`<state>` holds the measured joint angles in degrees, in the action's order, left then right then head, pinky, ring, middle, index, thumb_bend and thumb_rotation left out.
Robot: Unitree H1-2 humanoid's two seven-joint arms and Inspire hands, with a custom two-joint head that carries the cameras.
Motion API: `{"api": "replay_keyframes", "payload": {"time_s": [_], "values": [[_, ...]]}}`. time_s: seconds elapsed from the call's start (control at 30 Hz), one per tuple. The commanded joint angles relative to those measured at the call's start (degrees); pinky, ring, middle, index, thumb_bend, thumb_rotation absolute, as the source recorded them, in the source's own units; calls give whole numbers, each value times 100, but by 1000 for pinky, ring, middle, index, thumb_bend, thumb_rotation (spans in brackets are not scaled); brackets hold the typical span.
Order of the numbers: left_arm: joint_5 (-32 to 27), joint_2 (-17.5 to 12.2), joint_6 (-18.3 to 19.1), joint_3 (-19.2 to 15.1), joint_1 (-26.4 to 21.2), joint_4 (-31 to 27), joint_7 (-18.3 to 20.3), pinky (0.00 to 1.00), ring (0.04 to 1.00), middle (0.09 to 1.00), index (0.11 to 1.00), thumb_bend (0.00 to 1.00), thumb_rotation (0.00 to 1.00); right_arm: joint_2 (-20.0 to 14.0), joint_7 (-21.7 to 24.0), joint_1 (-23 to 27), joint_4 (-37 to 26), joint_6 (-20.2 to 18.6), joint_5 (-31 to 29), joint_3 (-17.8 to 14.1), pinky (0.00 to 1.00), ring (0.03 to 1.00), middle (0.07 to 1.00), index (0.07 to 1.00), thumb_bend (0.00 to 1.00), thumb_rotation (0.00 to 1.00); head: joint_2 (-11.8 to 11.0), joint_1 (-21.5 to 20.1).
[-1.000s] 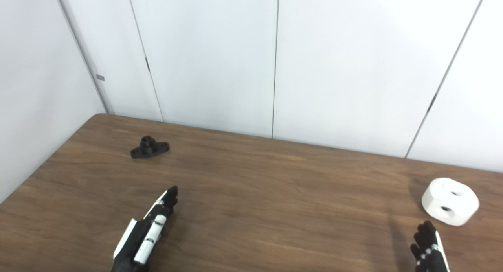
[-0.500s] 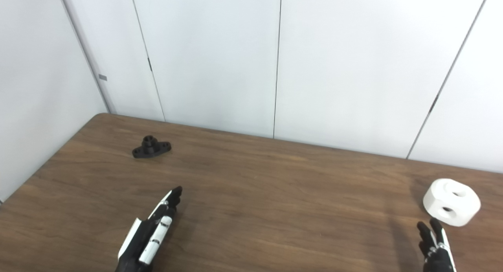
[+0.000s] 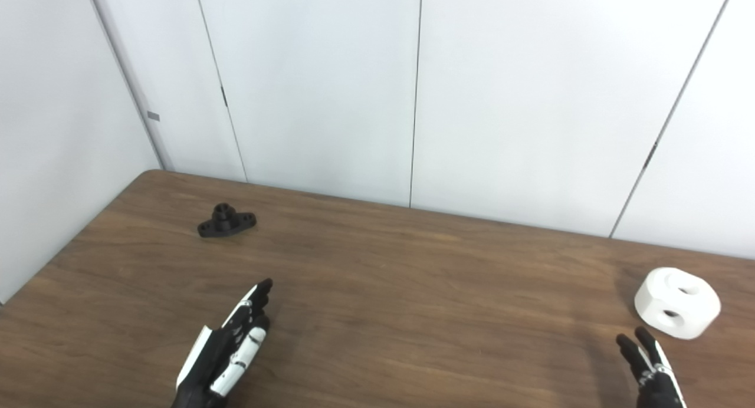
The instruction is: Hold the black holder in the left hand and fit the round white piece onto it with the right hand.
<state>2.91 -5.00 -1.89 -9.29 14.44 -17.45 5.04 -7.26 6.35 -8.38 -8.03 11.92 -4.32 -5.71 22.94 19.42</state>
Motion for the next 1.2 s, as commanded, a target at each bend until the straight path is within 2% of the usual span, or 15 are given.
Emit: {"api": "replay_keyframes", "payload": {"time_s": [0.0,0.07,0.2,0.33,0.43,0.57,0.8,0.97,1.17], "values": [[271,-256,29,-90,254,-362,-121,960,985,985,960,382,458,19,-75,-329,596,65,20,-25,1000,943,898,931,654,1000,2,1],[463,-318,121,-218,131,-492,-166,928,967,969,947,421,414,25,-68,-324,608,73,4,-23,1000,948,902,932,659,1000,8,5],[550,-436,347,-490,-158,-691,-188,934,968,964,931,494,241,31,-55,-325,633,144,18,-9,1000,959,917,943,650,1000,26,-17],[566,-633,478,-655,-442,-735,-278,923,964,964,928,591,182,43,-63,-320,672,229,42,-4,1000,945,918,945,641,1000,40,-30],[649,-800,677,-770,-667,-735,-373,959,976,967,917,675,142,54,-90,-332,641,201,113,-3,1000,941,916,948,635,1000,56,-45],[840,-1088,887,-867,-905,-679,-409,999,994,968,919,750,177,72,-82,-339,619,162,115,-7,1000,941,913,943,646,1000,70,-73],[1188,-1568,1185,-922,-1291,-315,-432,990,982,962,917,773,239,66,-68,-323,640,214,102,16,990,940,910,942,680,997,90,-84],[1215,-1849,971,-954,-1603,367,-488,971,979,963,926,780,275,72,-64,-344,622,201,88,16,991,939,908,939,707,987,107,-98],[1348,-2119,1039,-852,-2022,992,-497,972,978,963,925,789,282,76,-71,-373,519,83,102,23,978,939,902,933,718,982,127,-104]]}}
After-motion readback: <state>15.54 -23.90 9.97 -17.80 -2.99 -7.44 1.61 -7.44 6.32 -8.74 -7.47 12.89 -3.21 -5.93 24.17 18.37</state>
